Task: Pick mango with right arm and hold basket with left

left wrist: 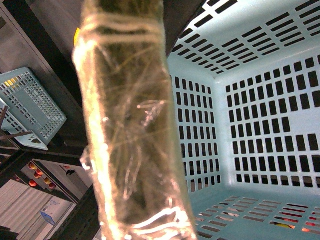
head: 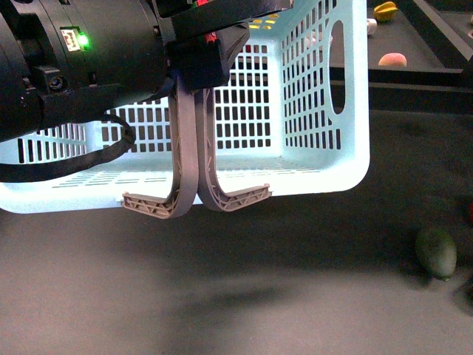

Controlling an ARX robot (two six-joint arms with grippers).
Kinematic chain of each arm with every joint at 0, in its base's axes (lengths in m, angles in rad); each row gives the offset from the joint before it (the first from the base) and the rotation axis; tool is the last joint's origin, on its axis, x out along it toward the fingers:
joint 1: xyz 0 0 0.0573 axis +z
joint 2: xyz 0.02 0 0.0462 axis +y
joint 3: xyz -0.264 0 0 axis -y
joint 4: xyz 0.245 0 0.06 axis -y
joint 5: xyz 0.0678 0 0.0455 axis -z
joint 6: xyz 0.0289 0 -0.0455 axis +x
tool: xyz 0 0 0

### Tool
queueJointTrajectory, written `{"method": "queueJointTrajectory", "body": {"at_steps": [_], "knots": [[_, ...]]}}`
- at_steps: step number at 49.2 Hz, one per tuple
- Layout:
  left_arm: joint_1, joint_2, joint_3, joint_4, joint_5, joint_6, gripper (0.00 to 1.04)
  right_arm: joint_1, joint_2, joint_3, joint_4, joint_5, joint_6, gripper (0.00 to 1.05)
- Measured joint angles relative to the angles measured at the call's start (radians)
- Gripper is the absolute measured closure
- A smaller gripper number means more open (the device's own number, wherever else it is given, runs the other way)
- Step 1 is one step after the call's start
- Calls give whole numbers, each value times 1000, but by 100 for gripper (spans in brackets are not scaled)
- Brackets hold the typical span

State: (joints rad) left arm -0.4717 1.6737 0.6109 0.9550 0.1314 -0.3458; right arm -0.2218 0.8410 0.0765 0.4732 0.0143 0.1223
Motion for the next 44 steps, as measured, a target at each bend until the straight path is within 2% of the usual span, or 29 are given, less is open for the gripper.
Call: {"method": "queueJointTrajectory", "body": {"at_steps": [12,18,24,31,44], "knots": [[0,0,0,0,0,1,97,-131,631,88,365,-42,-14,8],[0,0,0,0,0,1,97,-166,847,132,465,-42,-13,8],[0,0,0,0,0,1,97,-211,1078,216,510,-31,-12,8],[0,0,0,0,0,1,97,-224,1238,294,533,-15,-12,8],[0,0,0,0,0,1,97,-224,1445,442,483,29,-9,8]]}}
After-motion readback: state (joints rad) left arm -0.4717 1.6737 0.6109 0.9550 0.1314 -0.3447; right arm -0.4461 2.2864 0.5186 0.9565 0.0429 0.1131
